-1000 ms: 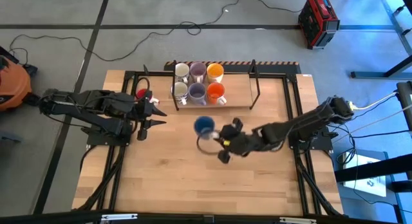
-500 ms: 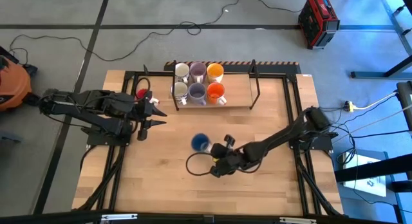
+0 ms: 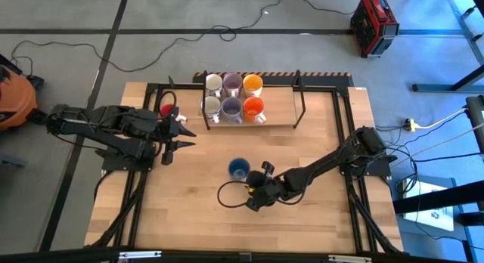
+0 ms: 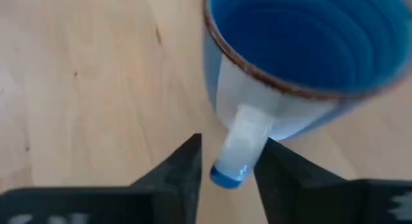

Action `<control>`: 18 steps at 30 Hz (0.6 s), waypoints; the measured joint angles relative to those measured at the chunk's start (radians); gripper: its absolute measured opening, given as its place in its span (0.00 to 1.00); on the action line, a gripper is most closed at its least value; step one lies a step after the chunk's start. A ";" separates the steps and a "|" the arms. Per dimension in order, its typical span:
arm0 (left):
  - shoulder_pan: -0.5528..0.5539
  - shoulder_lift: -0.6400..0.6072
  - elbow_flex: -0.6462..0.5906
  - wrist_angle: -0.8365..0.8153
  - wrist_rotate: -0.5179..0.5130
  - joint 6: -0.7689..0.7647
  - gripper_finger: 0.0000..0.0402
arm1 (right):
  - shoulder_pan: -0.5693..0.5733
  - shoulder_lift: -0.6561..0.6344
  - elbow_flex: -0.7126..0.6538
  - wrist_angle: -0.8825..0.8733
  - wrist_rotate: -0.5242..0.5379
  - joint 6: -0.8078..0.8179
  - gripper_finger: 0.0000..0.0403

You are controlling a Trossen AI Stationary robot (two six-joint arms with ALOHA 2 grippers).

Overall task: Place coffee mugs
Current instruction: Put the blue mug on the shelf

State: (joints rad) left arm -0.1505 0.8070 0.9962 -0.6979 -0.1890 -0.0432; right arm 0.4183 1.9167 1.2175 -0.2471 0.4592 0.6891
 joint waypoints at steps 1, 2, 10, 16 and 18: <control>0.000 0.000 0.000 0.000 0.000 0.000 0.30 | 0.000 0.000 0.000 -0.002 -0.008 0.001 0.32; 0.000 0.000 0.000 0.000 0.000 0.000 0.30 | 0.000 0.000 0.000 -0.008 -0.007 0.010 0.34; 0.000 0.000 0.000 0.000 0.000 0.000 0.30 | -0.002 -0.070 -0.002 -0.191 -0.065 0.120 0.47; 0.000 0.000 0.000 0.000 0.000 0.001 0.30 | -0.008 -0.229 -0.002 -0.194 -0.221 0.119 0.51; 0.000 0.000 0.000 0.000 0.000 0.001 0.30 | -0.029 -0.260 -0.001 -0.155 -0.196 0.122 0.50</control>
State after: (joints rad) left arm -0.1501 0.8066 0.9962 -0.6976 -0.1890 -0.0425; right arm 0.3895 1.6563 1.2167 -0.4023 0.2634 0.8111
